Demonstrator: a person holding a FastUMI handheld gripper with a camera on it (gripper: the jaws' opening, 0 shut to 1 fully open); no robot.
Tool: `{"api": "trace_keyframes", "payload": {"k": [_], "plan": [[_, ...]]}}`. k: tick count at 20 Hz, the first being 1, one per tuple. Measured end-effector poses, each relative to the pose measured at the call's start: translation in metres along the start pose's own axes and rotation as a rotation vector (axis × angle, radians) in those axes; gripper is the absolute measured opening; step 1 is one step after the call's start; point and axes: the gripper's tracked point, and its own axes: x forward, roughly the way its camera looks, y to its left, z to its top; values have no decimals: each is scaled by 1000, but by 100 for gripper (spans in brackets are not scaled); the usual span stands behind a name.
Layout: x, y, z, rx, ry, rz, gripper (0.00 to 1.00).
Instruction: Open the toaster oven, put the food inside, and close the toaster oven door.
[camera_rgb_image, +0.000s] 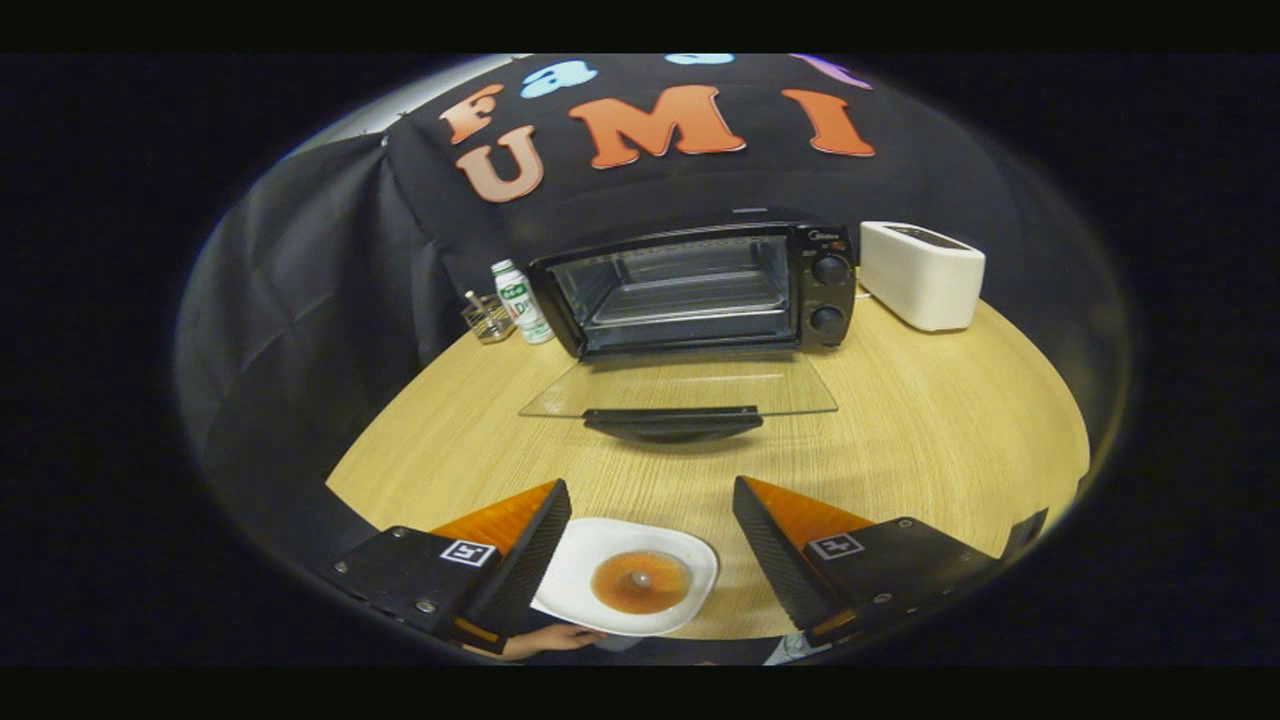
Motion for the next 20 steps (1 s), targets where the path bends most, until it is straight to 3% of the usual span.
{"api": "trace_keyframes", "payload": {"k": [7, 11, 14, 16, 20], "plan": [[-1, 13, -62, -122, 77, 63, 95], [7, 6, -92, -239, 113, 27, 94], [16, 3, -98, -244, 125, 13, 93], [20, 1, -96, -227, 121, 2, 89], [22, 1, -94, -234, 115, 0, 64]]}}
